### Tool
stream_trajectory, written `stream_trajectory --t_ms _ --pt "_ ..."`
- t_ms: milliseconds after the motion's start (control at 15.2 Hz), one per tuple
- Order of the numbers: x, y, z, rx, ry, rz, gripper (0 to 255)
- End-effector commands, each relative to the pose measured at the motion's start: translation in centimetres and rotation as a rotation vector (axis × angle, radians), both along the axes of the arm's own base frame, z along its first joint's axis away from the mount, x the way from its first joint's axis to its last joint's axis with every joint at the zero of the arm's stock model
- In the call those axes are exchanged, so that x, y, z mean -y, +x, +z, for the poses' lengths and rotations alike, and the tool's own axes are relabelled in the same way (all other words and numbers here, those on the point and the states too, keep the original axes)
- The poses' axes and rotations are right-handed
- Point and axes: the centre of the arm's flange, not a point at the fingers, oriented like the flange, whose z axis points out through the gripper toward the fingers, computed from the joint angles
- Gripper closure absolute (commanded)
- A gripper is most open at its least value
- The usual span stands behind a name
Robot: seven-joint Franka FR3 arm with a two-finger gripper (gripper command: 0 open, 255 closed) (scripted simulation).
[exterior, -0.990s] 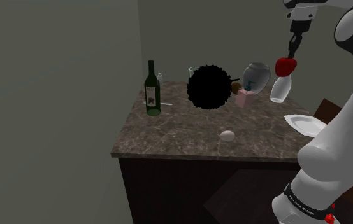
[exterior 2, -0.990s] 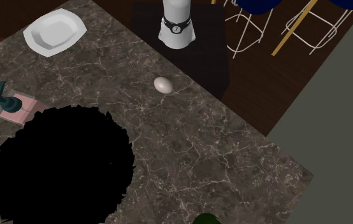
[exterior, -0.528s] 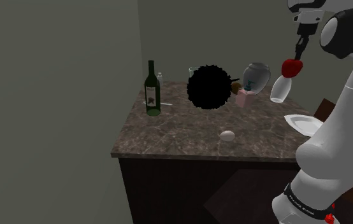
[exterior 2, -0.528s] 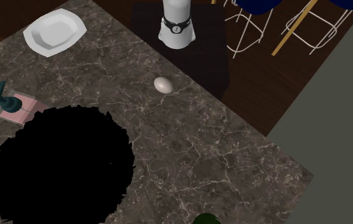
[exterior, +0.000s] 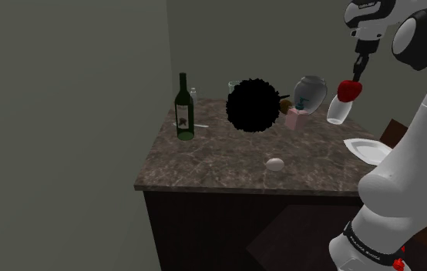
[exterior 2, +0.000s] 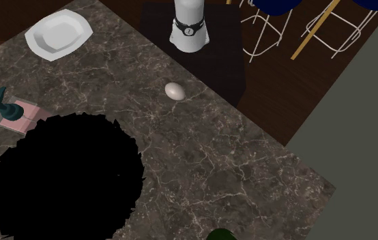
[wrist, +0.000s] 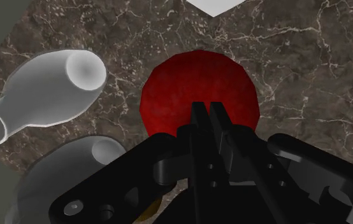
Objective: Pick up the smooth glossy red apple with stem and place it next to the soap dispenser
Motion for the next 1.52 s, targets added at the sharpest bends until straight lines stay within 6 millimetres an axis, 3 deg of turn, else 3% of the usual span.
stream_trajectory --t_ms 0,1452 --pt "0.0 0.0 -1.1 0.0 0.0 0.0 255" --pt "0.0 0.0 -12.7 0.0 0.0 0.0 255"
